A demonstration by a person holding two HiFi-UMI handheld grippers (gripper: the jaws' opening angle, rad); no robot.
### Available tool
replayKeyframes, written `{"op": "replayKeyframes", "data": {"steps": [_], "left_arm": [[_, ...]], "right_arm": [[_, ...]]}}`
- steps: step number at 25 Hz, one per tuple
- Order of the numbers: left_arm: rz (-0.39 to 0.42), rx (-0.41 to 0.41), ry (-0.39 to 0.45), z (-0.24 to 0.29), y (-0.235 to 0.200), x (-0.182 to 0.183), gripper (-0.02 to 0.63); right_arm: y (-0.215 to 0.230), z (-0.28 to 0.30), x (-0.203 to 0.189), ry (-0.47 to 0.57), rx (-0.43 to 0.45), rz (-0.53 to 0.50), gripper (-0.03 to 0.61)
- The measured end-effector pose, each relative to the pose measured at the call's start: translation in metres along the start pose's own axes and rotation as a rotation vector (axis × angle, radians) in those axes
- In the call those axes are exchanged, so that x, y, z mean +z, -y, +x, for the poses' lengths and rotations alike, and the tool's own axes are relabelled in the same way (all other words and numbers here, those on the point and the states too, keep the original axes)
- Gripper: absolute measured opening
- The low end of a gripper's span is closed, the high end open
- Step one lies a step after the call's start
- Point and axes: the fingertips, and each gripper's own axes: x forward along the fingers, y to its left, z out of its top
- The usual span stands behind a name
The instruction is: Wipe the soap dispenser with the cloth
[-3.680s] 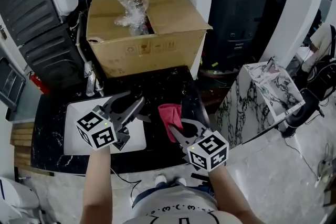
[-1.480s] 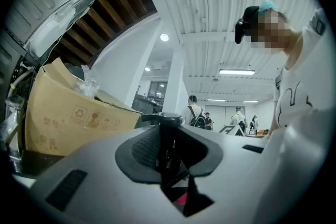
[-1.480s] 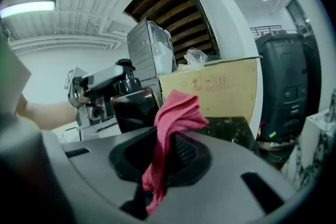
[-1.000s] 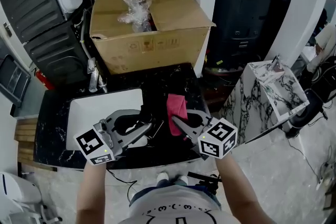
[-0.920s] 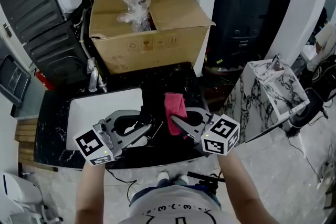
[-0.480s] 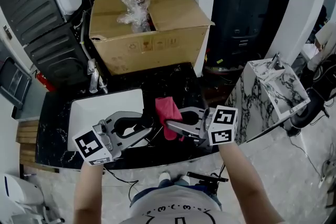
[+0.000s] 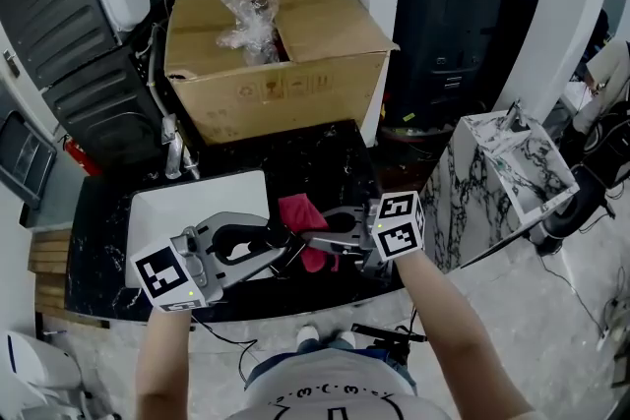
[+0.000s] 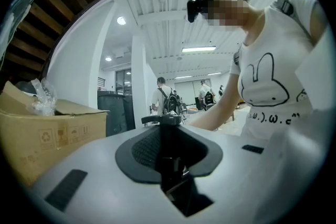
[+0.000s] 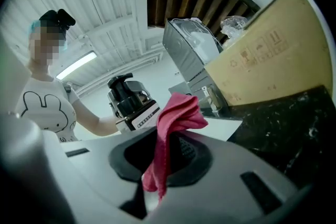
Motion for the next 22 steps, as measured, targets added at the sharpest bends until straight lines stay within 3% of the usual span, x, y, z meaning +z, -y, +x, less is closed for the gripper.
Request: {"op": "replayKeyframes", "data": {"steps": [4,8,12,15,22], "left_arm": [[0.011,-0.003,-0.009,0.000,0.000,0.002,0.091],[0.032,-0.035,-0.083,0.002,0.004,-0.005,0.091],[0.101,-0.078,-0.155,0.007,0.010,-0.011,0.091],[0.148,-0.127,-0.194,0.013,0.017,-0.013,0.091],[0.204,-0.152,-0.224,0.024,0.021,-0.020,0.092]], "right_arm": [[0.009,-0.002,-0.001,0.020,-0.023,0.025,0.054],[0.010,-0.018,0.022,0.097,-0.033,0.008,0.054],[-0.007,-0.032,0.057,0.190,0.055,0.011,0.054],[-0.021,-0.028,0.064,0.177,0.118,0.003,0.052],[-0.015,-0.011,0.052,0.122,0.152,0.059,0.052]]}}
